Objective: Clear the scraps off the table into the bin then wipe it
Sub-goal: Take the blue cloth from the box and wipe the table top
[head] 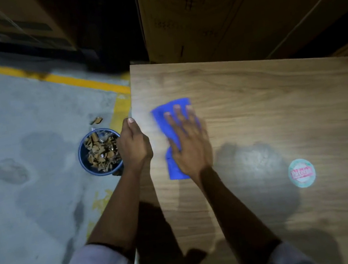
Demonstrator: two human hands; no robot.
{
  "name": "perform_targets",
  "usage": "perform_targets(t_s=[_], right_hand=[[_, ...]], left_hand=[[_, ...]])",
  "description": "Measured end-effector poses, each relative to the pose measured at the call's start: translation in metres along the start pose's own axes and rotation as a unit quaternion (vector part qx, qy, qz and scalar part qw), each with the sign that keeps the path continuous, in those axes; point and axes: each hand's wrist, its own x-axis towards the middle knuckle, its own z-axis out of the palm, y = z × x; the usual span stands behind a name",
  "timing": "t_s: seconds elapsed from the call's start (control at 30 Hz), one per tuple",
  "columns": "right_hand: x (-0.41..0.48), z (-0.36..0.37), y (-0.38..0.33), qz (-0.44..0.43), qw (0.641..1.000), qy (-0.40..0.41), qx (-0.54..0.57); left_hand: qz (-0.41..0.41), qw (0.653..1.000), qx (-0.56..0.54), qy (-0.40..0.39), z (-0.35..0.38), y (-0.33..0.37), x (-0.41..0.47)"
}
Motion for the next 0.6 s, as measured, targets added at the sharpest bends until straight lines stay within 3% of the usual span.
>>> perform_targets(t_s=[0.07, 0.17, 0.23, 0.33, 0.4, 0.47, 0.53, 0.6], right_hand=[[-0.014, -0.005, 0.019, 0.130, 0.990, 0.049, 0.013], [0.012, -0.004, 0.015, 0.196, 0.979, 0.063, 0.008], [0.041, -0.002, -0.006, 0.166, 0.985, 0.044, -0.003], [0.070, 0.007, -0.050, 0.039, 0.999, -0.016, 0.020], [0.075, 0.009, -0.068, -0.042, 0.992, -0.042, 0.109], [0.071, 0.001, -0.057, -0.050, 0.958, -0.059, 0.275], [0.056, -0.009, -0.027, 0.019, 0.944, 0.015, 0.329], [0.039, -0.013, 0.012, 0.136, 0.945, 0.179, 0.238]], left_hand=[[0.013, 1.000, 0.009, 0.005, 0.002, 0.001, -0.002], [-0.008, 1.000, 0.009, -0.011, 0.001, 0.003, -0.003], [-0.027, 0.999, 0.010, -0.020, 0.000, 0.003, -0.001], [-0.045, 0.997, -0.027, -0.048, -0.002, 0.001, 0.002], [-0.069, 0.992, -0.088, -0.056, -0.004, 0.000, 0.004], [-0.062, 0.995, -0.052, -0.052, -0.005, 0.004, 0.004], [-0.037, 0.998, 0.007, -0.043, -0.002, 0.007, 0.003], [-0.018, 0.999, 0.017, -0.038, -0.001, 0.008, 0.001]])
